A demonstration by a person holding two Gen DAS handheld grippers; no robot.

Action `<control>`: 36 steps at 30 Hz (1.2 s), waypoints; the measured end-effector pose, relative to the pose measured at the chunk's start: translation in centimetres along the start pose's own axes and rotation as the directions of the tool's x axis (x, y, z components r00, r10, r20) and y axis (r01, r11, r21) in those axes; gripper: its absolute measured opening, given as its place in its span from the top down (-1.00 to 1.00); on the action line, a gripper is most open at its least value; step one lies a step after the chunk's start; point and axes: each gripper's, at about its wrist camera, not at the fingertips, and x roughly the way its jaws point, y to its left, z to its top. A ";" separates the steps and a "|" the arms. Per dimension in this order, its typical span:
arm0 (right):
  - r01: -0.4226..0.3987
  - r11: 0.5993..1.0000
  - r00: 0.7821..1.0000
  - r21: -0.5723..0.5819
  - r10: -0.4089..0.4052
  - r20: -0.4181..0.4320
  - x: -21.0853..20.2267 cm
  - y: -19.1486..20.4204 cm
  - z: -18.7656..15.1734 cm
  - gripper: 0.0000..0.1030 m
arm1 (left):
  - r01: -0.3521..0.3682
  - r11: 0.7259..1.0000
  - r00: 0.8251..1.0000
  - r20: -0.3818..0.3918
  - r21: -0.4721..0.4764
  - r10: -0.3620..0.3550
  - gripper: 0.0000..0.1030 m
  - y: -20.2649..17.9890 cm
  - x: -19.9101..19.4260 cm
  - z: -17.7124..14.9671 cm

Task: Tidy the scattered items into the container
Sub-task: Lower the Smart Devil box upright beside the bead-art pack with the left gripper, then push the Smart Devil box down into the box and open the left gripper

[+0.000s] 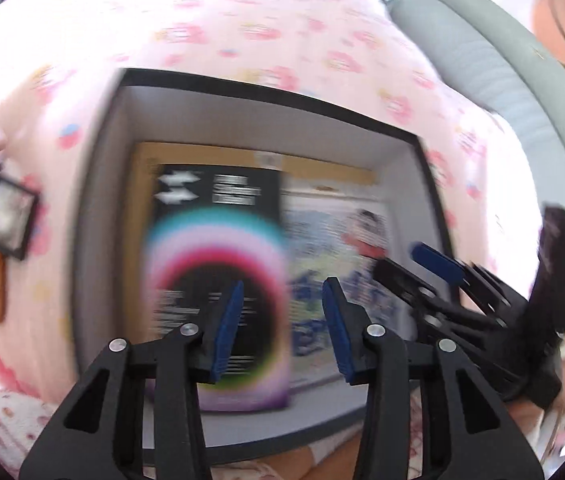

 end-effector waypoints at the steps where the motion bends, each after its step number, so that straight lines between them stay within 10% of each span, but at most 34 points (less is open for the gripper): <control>1: -0.013 1.000 1.000 0.010 0.013 -0.003 0.0 -0.2 0.0 -0.15 | 0.005 1.000 1.000 -0.012 0.010 -0.005 0.20 -0.3 0.3 0.1; 20: 0.015 1.000 1.000 0.011 -0.015 -0.017 0.5 0.3 -0.5 -0.10 | -0.019 0.993 0.991 -0.133 -0.115 0.004 0.41 -0.7 3.1 -1.0; 36: -0.053 0.999 0.988 -0.012 0.051 -0.146 6.4 1.8 8.1 -0.10 | -0.255 0.964 0.965 -0.083 -0.078 0.249 0.39 2.0 5.3 10.0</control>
